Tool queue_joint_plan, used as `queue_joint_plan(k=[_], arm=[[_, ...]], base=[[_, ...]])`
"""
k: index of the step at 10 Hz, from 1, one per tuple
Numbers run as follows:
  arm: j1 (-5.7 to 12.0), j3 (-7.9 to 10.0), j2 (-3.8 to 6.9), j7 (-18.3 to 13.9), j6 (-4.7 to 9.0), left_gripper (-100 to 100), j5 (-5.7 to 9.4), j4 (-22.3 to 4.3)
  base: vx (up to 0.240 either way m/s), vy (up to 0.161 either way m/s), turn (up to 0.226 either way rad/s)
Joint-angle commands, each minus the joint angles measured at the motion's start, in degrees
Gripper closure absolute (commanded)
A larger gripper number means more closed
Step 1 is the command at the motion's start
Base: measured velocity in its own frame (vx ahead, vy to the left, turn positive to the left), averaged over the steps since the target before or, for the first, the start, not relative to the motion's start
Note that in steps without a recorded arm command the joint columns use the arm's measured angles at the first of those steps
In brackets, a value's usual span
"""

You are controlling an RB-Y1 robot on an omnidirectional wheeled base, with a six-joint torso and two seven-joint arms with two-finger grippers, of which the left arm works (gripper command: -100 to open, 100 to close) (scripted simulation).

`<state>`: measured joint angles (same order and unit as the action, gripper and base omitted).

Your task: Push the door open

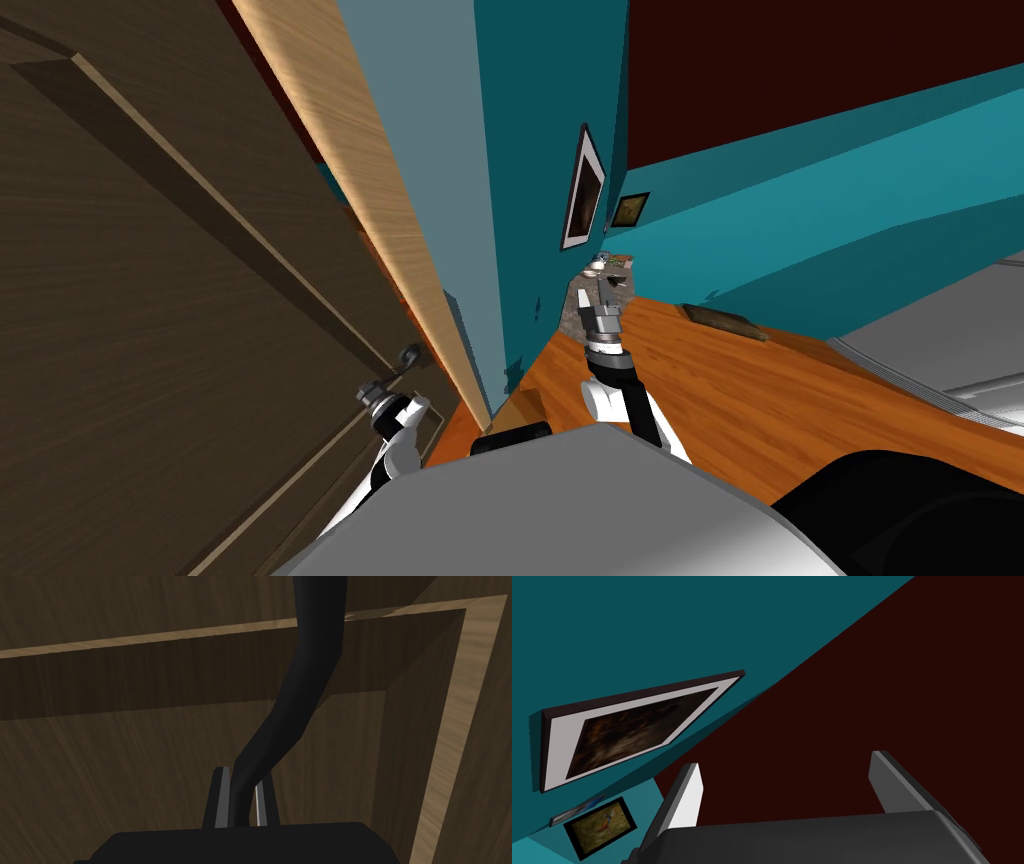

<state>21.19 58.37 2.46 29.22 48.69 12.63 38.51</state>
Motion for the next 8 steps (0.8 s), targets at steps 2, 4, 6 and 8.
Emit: queue_joint_plan(k=[2, 4, 6, 8], arm=[[1.19, 1.97, 1.13, 1.4, 2.03, 100, 0.77, -1.8], [1.99, 4.19, 0.56, 3.2, 2.64, 100, 1.62, -2.2], [2.67, 6.11, 0.02, 4.8, 3.17, 100, 2.36, -2.6], [3.02, 7.06, -0.26, 5.6, 3.43, 100, 2.73, -2.8]], base=[[0.021, 0.033, -0.049], [0.006, 0.055, -0.121], [-0.019, 0.031, -0.088], [-0.012, 0.020, -0.056]])
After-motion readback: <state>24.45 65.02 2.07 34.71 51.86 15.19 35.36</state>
